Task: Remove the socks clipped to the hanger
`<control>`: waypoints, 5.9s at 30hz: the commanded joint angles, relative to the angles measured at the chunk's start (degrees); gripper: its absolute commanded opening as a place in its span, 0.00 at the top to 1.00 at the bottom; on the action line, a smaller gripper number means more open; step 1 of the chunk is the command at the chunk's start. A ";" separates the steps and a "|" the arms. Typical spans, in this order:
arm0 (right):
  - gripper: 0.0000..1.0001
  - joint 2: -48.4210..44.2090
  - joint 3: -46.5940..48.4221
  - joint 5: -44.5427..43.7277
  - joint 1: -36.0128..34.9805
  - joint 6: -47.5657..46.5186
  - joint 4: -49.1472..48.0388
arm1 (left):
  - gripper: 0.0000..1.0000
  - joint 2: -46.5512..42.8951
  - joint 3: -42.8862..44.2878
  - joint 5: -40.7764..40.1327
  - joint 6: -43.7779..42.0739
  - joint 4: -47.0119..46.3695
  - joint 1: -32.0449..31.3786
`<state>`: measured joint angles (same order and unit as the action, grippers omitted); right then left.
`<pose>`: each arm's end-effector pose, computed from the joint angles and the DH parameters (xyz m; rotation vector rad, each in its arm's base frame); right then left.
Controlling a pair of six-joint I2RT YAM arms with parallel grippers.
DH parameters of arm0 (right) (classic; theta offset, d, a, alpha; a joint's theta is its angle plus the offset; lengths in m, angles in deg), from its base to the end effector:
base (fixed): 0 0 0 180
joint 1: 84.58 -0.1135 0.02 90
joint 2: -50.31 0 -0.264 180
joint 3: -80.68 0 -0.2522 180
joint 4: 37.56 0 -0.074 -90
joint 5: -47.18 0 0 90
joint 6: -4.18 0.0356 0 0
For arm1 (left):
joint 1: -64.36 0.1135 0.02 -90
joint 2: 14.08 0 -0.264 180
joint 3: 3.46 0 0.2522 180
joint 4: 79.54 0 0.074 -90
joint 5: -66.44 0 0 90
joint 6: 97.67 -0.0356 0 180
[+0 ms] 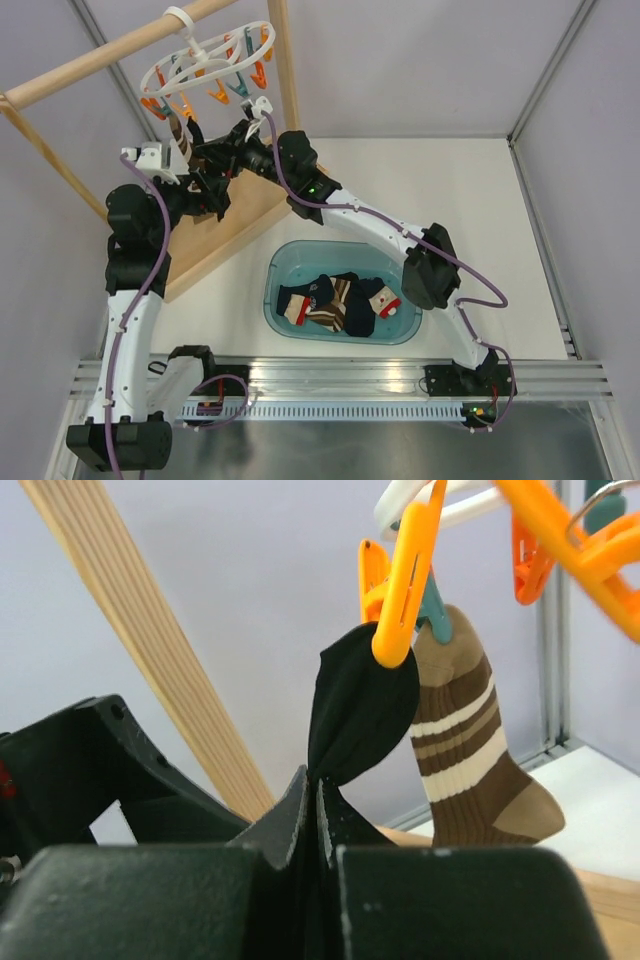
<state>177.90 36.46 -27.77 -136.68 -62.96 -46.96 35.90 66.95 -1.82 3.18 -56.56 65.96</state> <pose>0.3207 0.4270 0.3914 -0.5826 1.2581 1.2772 0.1938 -0.0078 0.3989 0.1188 1.6248 -0.4303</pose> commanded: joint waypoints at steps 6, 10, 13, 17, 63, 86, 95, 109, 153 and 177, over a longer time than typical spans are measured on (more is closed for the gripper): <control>0.99 1.26 1.03 -1.60 -0.55 0.00 -2.33 | 0.00 -2.25 5.58 -9.51 -0.13 6.69 -0.38; 0.99 1.35 1.12 -1.78 -0.55 0.00 -2.51 | 0.00 -3.13 7.59 -12.41 0.57 8.28 -0.38; 0.99 1.26 0.77 -1.78 -0.55 -0.18 -2.51 | 0.00 -0.50 12.32 -13.91 2.50 9.59 -0.29; 0.99 1.26 0.50 -1.51 -0.55 0.00 -2.77 | 0.00 4.51 18.40 -13.83 4.96 10.21 -0.29; 0.99 -0.59 -4.59 1.30 -0.64 -0.62 -4.26 | 0.98 27.28 37.31 -16.46 12.61 5.82 -0.29; 0.99 -17.63 -27.61 -4.67 -0.99 -8.34 -2.34 | 0.00 14.55 21.87 -17.87 9.45 6.87 -0.29; 0.99 -35.55 -47.44 -13.37 -1.87 -13.53 7.07 | 0.00 3.75 12.80 -19.98 4.09 9.42 -0.29; 0.99 -67.55 -69.90 -31.03 -0.90 -9.06 28.59 | 0.00 -0.58 0.41 -14.54 3.73 6.79 -0.29; 0.02 -80.05 -83.52 -32.90 0.59 5.19 36.70 | 0.00 9.16 4.86 -19.63 3.12 6.52 1.29; 0.02 -70.63 -83.52 -20.41 0.68 3.25 17.45 | 0.36 35.01 13.23 -30.53 -0.74 -13.69 2.17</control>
<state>109.07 -46.86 -48.80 -136.07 -59.01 -26.48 69.71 77.61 -32.44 5.38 -64.36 68.04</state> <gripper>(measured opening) 0.982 0.653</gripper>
